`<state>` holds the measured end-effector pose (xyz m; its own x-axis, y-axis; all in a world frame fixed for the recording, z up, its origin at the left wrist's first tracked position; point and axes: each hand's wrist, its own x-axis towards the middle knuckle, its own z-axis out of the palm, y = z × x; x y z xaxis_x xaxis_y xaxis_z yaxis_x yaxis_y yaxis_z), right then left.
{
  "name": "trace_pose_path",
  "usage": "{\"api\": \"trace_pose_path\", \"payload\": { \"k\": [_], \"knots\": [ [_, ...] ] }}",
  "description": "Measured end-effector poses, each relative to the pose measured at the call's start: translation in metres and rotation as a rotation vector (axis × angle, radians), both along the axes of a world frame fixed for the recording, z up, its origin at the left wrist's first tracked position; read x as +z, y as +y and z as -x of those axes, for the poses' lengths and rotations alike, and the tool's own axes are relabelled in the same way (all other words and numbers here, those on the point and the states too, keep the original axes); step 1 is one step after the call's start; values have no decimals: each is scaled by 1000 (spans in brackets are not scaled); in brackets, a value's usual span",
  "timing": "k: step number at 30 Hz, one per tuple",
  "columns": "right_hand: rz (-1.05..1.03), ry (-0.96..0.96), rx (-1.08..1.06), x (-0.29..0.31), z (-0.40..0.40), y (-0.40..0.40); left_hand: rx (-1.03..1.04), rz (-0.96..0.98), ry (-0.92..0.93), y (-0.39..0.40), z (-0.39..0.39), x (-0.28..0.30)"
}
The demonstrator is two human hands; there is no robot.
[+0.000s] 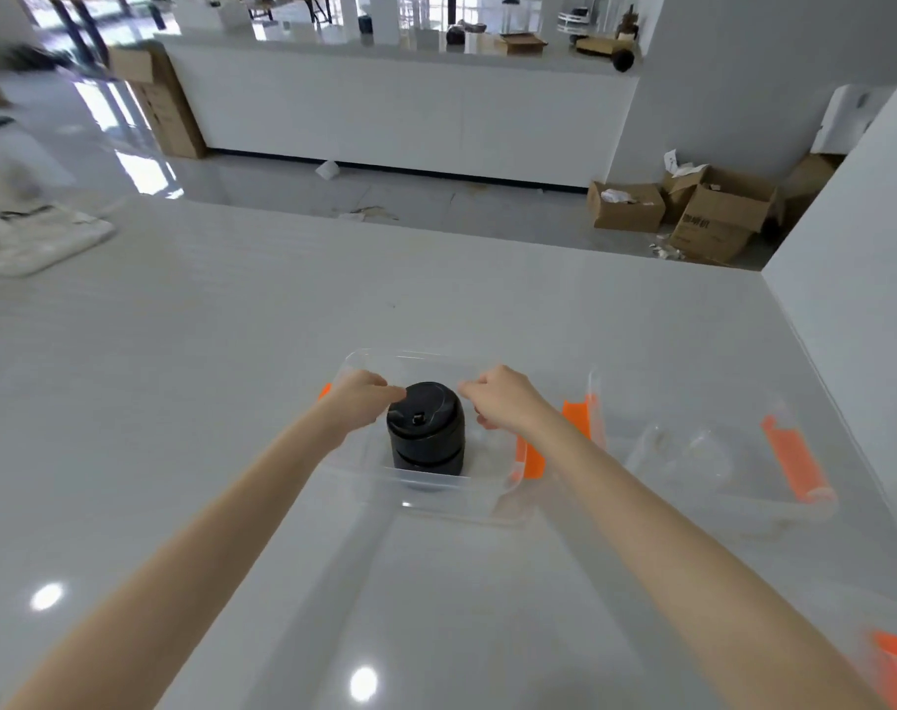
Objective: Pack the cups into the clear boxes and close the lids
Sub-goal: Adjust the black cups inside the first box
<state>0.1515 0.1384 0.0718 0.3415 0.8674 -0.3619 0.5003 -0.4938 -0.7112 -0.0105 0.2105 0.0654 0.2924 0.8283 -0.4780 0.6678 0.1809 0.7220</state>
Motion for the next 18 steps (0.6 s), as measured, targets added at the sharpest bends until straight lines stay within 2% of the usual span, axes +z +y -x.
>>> {"api": "trace_pose_path", "payload": {
  "k": [3, 8, 18],
  "knots": [
    [73, 75, -51, -8, 8, 9, -6, 33, 69, 9, 2, -14],
    [176, 125, -46, -23, 13, 12, -55, 153, 50, 13, -5, -24],
    [157, 127, -40, -29, 12, 10, -160, 74, 60, 10, -4, -20]
  ]
}}
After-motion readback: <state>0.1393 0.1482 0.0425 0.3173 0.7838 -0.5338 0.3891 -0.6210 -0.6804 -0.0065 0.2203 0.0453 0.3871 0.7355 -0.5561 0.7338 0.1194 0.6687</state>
